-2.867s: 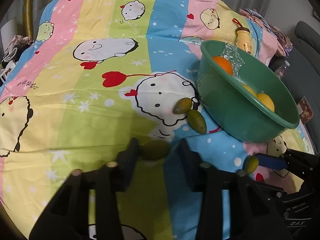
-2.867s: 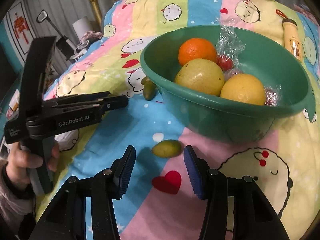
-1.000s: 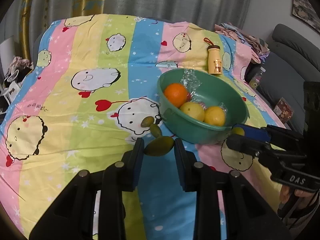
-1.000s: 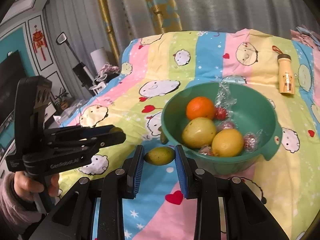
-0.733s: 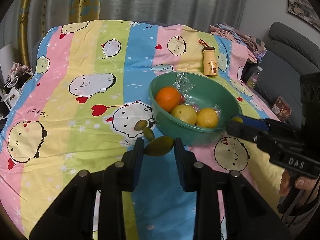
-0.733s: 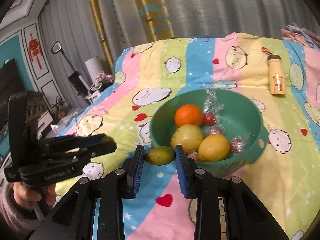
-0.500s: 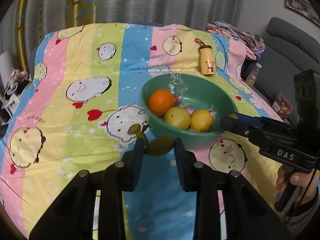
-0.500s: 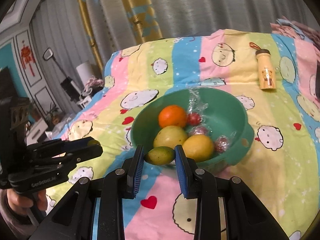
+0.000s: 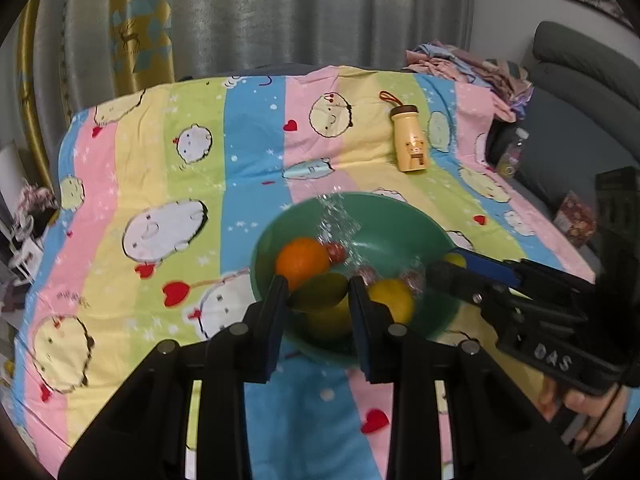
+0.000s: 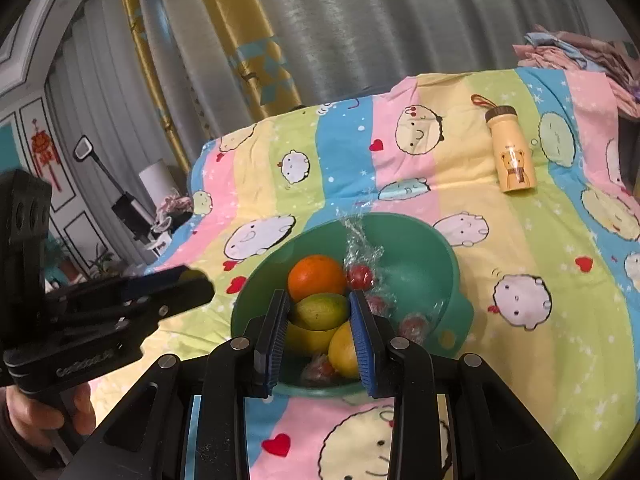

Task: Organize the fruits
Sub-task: 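Lift the green olive with the right tool and carry it over the bowl, then lower the olive into the green bowl and open the right tool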

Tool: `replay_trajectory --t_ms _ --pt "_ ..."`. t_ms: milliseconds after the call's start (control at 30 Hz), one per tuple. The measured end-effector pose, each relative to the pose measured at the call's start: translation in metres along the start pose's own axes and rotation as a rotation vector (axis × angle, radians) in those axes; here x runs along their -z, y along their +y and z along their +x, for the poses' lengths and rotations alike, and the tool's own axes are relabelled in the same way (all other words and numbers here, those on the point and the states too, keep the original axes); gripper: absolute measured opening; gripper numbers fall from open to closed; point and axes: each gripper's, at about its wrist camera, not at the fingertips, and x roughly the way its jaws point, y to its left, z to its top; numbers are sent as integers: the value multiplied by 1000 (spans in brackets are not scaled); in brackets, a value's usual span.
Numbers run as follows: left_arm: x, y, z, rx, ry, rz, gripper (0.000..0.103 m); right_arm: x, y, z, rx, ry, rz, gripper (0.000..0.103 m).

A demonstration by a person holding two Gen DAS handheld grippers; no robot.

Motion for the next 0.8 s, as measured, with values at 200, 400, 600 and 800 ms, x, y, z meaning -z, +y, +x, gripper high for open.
replay_trajectory --t_ms 200,400,600,800 --pt "-14 -5 14 -19 2 21 31 -11 -2 6 26 -5 -32 33" --pt "-18 -9 33 -35 32 50 31 -8 -14 12 34 12 -7 33" --pt "-15 -11 52 -56 79 75 31 -5 -18 23 50 40 -3 33" --pt "-14 -10 66 -58 114 62 31 -3 -17 26 72 47 -21 33"
